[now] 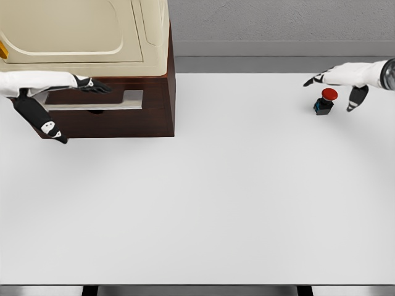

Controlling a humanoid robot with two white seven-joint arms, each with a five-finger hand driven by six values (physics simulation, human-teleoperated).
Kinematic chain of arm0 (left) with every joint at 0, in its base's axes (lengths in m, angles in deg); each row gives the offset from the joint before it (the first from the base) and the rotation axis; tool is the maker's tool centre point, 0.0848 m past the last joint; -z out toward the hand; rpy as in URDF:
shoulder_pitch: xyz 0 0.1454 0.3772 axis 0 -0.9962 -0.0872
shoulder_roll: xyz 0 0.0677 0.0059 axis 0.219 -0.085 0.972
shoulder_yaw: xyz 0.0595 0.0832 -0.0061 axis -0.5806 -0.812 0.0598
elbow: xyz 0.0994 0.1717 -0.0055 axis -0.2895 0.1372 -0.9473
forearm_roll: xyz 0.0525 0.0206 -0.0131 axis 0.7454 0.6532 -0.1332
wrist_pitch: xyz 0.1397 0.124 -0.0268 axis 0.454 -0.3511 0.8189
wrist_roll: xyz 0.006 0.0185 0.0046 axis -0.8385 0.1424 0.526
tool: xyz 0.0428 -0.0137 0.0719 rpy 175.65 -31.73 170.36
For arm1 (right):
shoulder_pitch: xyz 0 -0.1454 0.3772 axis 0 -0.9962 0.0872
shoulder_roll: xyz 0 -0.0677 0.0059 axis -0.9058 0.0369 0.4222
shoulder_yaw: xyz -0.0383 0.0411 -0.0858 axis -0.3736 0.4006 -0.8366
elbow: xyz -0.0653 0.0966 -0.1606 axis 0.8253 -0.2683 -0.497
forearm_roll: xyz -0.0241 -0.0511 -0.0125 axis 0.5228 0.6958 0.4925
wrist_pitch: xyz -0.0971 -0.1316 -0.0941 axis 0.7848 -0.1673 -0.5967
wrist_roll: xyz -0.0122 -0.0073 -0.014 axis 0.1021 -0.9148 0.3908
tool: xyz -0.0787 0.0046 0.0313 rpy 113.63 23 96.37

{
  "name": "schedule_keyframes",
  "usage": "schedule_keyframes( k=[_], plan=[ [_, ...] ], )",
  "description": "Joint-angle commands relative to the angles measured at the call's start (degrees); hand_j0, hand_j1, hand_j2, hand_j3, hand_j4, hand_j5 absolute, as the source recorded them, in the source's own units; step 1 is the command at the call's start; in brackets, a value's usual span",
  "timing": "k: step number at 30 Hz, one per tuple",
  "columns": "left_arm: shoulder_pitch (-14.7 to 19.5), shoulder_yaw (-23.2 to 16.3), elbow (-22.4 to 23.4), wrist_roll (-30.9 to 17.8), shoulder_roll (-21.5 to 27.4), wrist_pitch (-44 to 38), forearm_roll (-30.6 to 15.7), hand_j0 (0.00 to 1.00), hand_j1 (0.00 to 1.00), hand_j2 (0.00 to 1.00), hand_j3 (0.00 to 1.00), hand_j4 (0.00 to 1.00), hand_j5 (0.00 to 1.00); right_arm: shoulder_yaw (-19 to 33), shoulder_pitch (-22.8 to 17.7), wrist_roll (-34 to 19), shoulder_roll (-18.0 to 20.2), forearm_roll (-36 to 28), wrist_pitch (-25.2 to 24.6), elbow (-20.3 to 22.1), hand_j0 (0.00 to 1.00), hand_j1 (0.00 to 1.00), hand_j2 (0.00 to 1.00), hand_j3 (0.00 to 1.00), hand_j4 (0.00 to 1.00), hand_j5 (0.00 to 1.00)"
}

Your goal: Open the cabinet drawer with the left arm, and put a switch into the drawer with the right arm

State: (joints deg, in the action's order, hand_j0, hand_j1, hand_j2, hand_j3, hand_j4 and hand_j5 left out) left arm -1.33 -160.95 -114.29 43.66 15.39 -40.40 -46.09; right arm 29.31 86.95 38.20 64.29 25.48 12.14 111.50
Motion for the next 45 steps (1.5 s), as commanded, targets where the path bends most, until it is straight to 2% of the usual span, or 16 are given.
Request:
schedule_keyframes(
  k=[1, 8, 12, 17, 19, 22, 24, 29, 45],
  plan=[
    [0.01, -0.20, 0.02, 0.01, -0.15, -2.06, 0.08, 1.00, 1.00, 1.00, 1.00, 1.00, 1.00, 0.19, 0.09, 0.02, -0.44, 0.86, -0.13, -1.75, 1.00, 1.00, 1.00, 1.00, 1.00, 1.00],
    [-0.61, -0.55, 0.11, 0.01, 0.03, -2.50, 1.57, 1.00, 1.00, 1.00, 1.00, 1.00, 1.00, 0.10, 0.62, 0.02, -1.94, 0.95, -0.13, -2.63, 1.00, 1.00, 1.00, 1.00, 1.00, 1.00],
    [-0.61, -0.55, 0.11, 0.01, 0.12, -2.50, 1.66, 1.00, 1.00, 1.00, 1.00, 1.00, 1.00, 0.19, 1.85, 0.02, -3.70, 3.06, -0.13, -5.88, 1.00, 1.00, 1.00, 1.00, 1.00, 1.00],
    [-0.61, -0.64, 0.64, 0.01, 0.12, -2.42, 2.10, 1.00, 1.00, 1.00, 1.00, 1.00, 1.00, 0.19, 1.93, 0.02, -3.87, 3.59, -0.13, -6.41, 1.00, 1.00, 1.00, 1.00, 1.00, 1.00],
    [-0.87, -1.43, 0.64, 0.01, 0.12, -2.42, 2.80, 1.00, 1.00, 1.00, 1.00, 1.00, 1.00, 0.19, 2.20, 0.02, -5.01, 4.03, -0.13, -7.90, 1.00, 1.00, 1.00, 1.00, 1.00, 1.00],
    [-0.87, -2.57, 1.34, 0.01, 0.12, -2.42, 3.51, 1.00, 1.00, 1.00, 1.00, 1.00, 1.00, 0.19, 2.29, 0.02, -5.01, 4.03, -0.13, -8.08, 1.00, 1.00, 1.00, 1.00, 1.00, 1.00],
    [-0.96, -2.66, 1.34, 0.01, 0.12, -2.33, 3.51, 1.00, 1.00, 1.00, 1.00, 1.00, 1.00, 0.19, 2.99, 0.02, -5.19, 4.03, -0.13, -9.75, 1.00, 1.00, 1.00, 1.00, 1.00, 1.00],
    [-0.96, -4.33, 1.16, 0.01, 0.29, -1.45, 3.77, 1.00, 1.00, 1.00, 1.00, 1.00, 1.00, 0.10, 2.99, 0.02, -5.63, 4.11, -0.13, -10.01, 1.00, 1.00, 1.00, 1.00, 1.00, 1.00],
    [-1.05, -5.65, -0.51, 0.01, 4.60, 5.76, 3.60, 1.00, 1.00, 1.00, 1.00, 1.00, 1.00, 0.27, 3.43, 0.02, -6.42, 5.08, -0.13, -10.63, 1.00, 1.00, 1.00, 1.00, 1.00, 1.00]
  ],
)
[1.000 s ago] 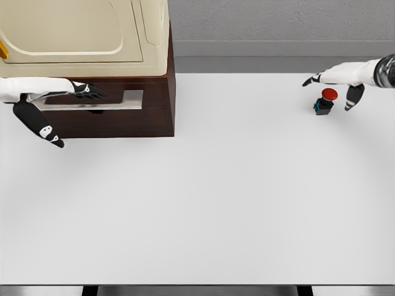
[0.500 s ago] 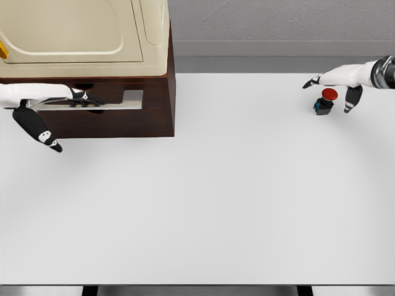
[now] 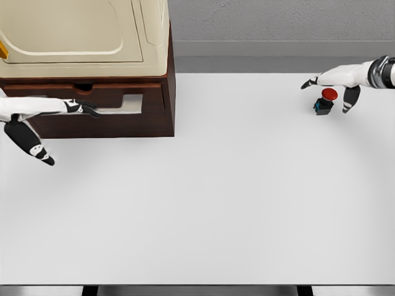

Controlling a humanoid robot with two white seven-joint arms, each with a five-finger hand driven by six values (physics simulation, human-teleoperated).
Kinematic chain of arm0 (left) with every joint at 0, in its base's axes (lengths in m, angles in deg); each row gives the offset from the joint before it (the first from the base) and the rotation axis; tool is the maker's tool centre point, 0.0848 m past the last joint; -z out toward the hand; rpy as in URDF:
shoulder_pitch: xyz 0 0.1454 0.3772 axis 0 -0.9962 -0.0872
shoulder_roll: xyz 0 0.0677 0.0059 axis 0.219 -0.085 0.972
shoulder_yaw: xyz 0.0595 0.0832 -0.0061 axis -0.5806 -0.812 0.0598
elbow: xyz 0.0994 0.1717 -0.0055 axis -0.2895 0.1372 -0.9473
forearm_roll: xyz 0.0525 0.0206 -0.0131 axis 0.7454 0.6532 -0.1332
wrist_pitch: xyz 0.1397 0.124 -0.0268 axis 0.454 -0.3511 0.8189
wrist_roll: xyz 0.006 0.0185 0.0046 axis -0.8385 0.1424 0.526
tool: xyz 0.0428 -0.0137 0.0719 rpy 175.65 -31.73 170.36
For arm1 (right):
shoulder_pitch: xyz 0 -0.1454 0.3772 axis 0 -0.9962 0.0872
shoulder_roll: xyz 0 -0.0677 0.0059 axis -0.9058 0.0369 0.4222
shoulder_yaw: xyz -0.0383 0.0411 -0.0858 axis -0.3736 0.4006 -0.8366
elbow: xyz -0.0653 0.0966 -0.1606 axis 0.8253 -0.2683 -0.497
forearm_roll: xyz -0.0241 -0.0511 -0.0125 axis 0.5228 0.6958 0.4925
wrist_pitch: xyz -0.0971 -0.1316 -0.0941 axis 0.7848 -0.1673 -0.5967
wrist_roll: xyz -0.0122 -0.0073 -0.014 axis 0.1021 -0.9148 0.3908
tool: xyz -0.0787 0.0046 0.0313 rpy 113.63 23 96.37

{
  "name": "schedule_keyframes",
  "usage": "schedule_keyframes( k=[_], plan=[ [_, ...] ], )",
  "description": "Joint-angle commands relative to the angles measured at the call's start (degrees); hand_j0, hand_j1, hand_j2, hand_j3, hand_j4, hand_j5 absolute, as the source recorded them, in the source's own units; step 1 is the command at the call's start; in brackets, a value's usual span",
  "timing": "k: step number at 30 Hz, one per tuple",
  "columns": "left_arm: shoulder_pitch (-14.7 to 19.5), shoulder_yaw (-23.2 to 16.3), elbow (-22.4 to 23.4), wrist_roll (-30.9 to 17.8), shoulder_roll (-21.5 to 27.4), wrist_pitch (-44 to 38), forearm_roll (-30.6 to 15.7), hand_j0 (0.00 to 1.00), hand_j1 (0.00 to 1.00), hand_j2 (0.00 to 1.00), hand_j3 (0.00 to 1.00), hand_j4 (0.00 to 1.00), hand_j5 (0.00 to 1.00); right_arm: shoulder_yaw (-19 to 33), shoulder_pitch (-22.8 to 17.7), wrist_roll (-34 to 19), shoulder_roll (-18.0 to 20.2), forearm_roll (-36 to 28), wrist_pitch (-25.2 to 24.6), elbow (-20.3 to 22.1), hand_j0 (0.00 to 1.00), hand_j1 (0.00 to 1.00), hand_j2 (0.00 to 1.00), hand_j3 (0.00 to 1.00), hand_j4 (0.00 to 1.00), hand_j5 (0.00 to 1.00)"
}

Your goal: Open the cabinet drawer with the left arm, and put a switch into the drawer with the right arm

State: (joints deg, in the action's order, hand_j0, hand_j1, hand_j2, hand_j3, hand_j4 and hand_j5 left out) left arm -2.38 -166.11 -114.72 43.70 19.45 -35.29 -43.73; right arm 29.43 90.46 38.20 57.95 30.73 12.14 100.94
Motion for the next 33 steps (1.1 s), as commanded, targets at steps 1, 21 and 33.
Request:
schedule_keyframes(
  k=[1, 21, 33],
  plan=[
    [-0.08, -0.58, -0.08, -0.03, 0.54, 1.27, 1.23, 1.00, 1.00, 1.00, 1.00, 1.00, 1.00, 0.15, 0.00, 0.02, -0.08, -0.17, -0.13, -0.07, 1.00, 1.00, 1.00, 1.00, 1.00, 1.00],
    [-2.37, -1.20, -0.08, -0.03, 7.84, 13.66, 1.05, 1.00, 1.00, 1.00, 1.00, 1.00, 1.00, 0.15, 0.26, 0.02, -0.43, -0.08, -0.13, -0.42, 1.00, 1.00, 1.00, 1.00, 1.00, 1.00],
    [-2.46, -2.08, -0.08, -0.03, 10.03, 18.84, 0.88, 1.00, 1.00, 1.00, 1.00, 1.00, 1.00, 0.06, 0.26, 0.02, -0.52, 0.53, -0.13, -1.39, 1.00, 1.00, 1.00, 1.00, 1.00, 1.00]
  ],
)
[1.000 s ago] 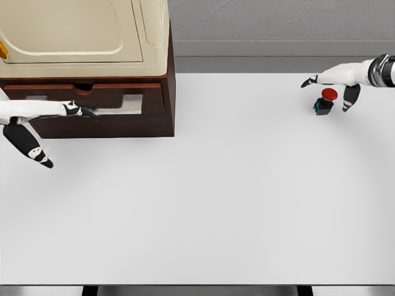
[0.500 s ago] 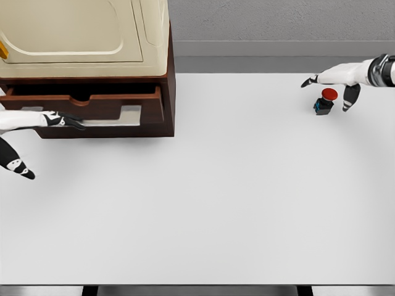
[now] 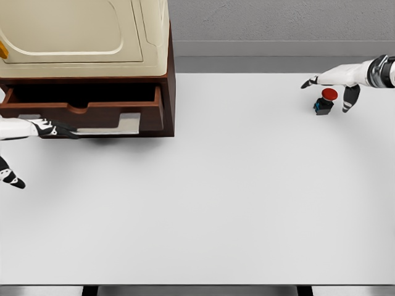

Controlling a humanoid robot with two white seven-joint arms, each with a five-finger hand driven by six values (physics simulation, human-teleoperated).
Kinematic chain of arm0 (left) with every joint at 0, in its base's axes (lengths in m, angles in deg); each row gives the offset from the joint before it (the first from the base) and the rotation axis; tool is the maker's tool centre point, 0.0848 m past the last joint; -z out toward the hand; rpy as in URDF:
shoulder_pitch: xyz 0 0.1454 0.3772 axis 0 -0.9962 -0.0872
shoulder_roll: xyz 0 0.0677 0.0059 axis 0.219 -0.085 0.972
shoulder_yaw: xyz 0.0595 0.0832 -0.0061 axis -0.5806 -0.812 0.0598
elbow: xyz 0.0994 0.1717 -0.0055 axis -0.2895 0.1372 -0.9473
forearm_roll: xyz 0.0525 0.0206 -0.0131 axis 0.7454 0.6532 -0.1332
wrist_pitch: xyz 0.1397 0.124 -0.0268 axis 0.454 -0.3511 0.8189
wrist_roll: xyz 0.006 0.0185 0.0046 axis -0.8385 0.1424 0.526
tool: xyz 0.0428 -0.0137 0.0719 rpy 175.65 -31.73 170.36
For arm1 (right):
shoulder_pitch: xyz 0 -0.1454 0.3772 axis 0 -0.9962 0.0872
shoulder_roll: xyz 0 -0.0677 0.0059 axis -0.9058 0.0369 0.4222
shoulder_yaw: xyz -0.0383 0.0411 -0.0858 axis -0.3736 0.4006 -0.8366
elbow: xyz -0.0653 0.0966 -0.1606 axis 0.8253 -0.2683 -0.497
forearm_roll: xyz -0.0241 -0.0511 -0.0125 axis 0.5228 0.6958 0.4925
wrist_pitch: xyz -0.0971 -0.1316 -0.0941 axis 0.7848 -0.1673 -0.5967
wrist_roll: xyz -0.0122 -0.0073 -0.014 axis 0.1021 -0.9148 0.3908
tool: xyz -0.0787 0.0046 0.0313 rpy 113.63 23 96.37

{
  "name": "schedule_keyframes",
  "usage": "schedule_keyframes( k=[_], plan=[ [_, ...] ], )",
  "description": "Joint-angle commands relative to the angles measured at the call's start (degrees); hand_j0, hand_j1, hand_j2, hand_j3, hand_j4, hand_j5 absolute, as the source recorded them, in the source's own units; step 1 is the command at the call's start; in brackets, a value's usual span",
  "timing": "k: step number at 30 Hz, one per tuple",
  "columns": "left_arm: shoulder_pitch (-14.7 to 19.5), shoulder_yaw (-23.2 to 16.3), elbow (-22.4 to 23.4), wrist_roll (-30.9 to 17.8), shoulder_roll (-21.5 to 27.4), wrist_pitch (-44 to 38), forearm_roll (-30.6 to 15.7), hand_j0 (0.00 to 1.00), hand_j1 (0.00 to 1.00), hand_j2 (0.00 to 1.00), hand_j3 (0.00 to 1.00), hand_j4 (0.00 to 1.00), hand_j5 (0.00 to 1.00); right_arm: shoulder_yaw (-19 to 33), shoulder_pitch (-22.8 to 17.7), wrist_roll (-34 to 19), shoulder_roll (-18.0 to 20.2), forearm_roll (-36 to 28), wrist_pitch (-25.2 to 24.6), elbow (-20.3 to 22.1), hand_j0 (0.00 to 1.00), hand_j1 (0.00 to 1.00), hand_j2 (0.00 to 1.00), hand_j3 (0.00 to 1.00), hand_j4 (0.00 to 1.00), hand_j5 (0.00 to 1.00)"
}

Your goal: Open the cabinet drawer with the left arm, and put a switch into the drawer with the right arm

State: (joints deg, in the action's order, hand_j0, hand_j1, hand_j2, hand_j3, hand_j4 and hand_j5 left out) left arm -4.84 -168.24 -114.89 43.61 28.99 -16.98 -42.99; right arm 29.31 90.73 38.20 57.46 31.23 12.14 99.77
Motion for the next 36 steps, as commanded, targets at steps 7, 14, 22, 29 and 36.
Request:
schedule_keyframes(
  k=[7, 14, 22, 29, 36],
  plan=[
    [-0.79, -0.29, 0.09, 0.07, 1.63, 4.05, 0.14, 1.00, 1.00, 1.00, 1.00, 1.00, 1.00, 0.19, -0.09, 0.02, -0.03, 0.12, -0.14, -0.74, 1.00, 1.00, 1.00, 1.00, 1.00, 1.00],
    [-1.14, -0.29, 0.09, 0.07, 2.78, 6.59, 0.05, 1.00, 1.00, 1.00, 1.00, 1.00, 1.00, 0.10, -0.09, 0.02, -0.38, 0.12, -0.14, -0.92, 1.00, 1.00, 1.00, 1.00, 1.00, 1.00],
    [-1.14, -1.70, 0.09, 0.07, 5.50, 11.43, 0.05, 1.00, 1.00, 1.00, 1.00, 1.00, 1.00, 0.10, -0.09, 0.02, -0.38, 0.12, -0.14, -0.92, 1.00, 1.00, 1.00, 1.00, 1.00, 1.00],
    [-1.14, -1.79, 0.01, 0.07, 5.94, 12.66, -0.03, 1.00, 1.00, 1.00, 1.00, 1.00, 1.00, 0.10, -0.09, 0.02, -0.38, 0.12, -0.14, -0.92, 1.00, 1.00, 1.00, 1.00, 1.00, 1.00],
    [-0.35, -1.44, 0.01, 0.07, 6.64, 12.66, -2.58, 1.00, 1.00, 1.00, 1.00, 1.00, 1.00, 0.10, -0.09, 0.02, -0.47, 0.12, -0.14, -1.00, 1.00, 1.00, 1.00, 1.00, 1.00, 1.00]
  ],
)
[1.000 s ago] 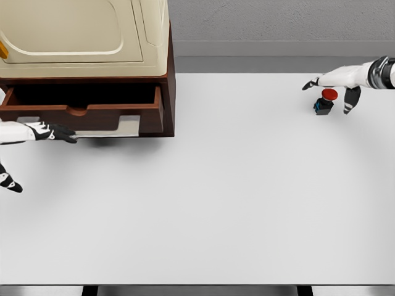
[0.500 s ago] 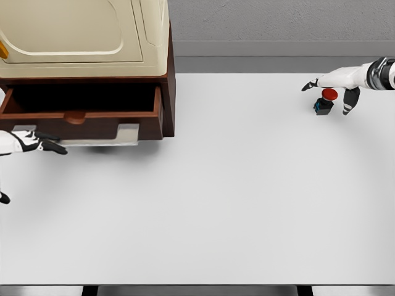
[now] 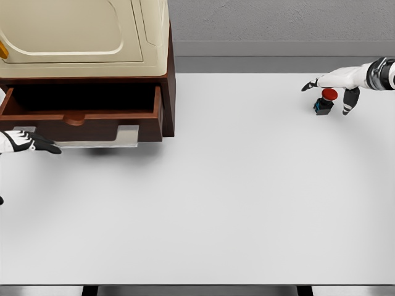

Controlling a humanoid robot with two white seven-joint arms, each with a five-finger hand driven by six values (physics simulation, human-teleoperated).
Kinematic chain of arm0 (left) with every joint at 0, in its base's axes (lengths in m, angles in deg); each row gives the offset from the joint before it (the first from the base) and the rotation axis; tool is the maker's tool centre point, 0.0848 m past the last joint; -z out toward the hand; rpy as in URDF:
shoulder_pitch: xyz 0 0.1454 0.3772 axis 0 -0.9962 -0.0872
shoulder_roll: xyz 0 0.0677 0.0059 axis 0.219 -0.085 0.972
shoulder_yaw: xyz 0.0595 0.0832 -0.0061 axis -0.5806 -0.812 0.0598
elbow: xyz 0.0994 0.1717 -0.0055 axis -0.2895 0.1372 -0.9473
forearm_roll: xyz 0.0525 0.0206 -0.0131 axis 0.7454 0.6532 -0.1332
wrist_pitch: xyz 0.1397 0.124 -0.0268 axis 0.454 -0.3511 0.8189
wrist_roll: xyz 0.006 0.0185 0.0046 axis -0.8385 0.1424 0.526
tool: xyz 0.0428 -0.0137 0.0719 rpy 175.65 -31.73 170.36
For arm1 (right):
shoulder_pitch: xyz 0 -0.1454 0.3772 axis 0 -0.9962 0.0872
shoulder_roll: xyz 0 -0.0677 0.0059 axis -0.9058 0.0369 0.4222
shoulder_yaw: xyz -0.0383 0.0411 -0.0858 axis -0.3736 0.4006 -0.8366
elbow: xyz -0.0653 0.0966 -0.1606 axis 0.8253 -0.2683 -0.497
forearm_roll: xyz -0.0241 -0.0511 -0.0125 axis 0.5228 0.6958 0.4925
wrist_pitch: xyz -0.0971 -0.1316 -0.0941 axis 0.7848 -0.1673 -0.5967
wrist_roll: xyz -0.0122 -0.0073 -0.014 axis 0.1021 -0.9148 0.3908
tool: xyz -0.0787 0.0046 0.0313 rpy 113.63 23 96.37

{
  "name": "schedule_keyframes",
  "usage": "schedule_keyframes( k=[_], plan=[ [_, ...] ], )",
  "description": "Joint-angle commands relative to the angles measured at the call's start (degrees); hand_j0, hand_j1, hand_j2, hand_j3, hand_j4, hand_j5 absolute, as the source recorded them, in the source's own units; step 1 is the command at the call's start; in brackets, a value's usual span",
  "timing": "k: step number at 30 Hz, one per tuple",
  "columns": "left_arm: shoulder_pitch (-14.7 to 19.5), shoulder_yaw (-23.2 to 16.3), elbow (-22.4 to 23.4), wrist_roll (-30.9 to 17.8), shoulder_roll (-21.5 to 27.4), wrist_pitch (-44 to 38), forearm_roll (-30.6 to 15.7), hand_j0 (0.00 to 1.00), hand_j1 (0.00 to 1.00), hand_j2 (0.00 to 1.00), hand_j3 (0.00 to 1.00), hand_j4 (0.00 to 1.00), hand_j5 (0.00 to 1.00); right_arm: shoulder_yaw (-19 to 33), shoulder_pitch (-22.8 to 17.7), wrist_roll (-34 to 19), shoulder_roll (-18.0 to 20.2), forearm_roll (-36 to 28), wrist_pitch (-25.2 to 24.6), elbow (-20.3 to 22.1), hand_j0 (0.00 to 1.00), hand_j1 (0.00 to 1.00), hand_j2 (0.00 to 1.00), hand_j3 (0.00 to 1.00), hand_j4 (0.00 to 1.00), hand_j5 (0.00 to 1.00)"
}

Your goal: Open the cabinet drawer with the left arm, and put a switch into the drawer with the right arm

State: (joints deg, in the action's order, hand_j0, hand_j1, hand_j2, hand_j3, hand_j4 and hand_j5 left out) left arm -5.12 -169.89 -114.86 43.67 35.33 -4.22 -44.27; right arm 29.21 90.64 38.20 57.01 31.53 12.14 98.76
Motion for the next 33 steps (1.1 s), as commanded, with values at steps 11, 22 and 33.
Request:
schedule_keyframes(
  k=[11, 22, 33],
  plan=[
    [0.46, 4.78, 0.07, 0.01, 2.50, -0.80, -15.19, 1.00, 1.00, 1.00, 1.00, 1.00, 1.00, 0.11, 0.00, 0.02, -0.80, 0.52, -0.14, -1.23, 0.84, 0.84, 0.84, 0.84, 0.84, 0.84],
    [1.07, 11.29, 0.07, 0.01, 0.04, -13.46, -16.86, 1.00, 1.00, 1.00, 1.00, 1.00, 1.00, 0.11, 0.09, 0.02, -0.80, 0.61, -0.14, -1.40, 0.80, 0.80, 0.80, 0.80, 0.80, 0.80],
    [0.28, 14.89, 0.07, 0.01, 0.48, -13.54, -16.77, 1.00, 1.00, 1.00, 1.00, 1.00, 1.00, 0.37, 0.18, 0.02, -0.80, 0.26, -0.14, -1.49, 0.58, 0.58, 0.58, 0.58, 0.58, 0.58]
  ],
)
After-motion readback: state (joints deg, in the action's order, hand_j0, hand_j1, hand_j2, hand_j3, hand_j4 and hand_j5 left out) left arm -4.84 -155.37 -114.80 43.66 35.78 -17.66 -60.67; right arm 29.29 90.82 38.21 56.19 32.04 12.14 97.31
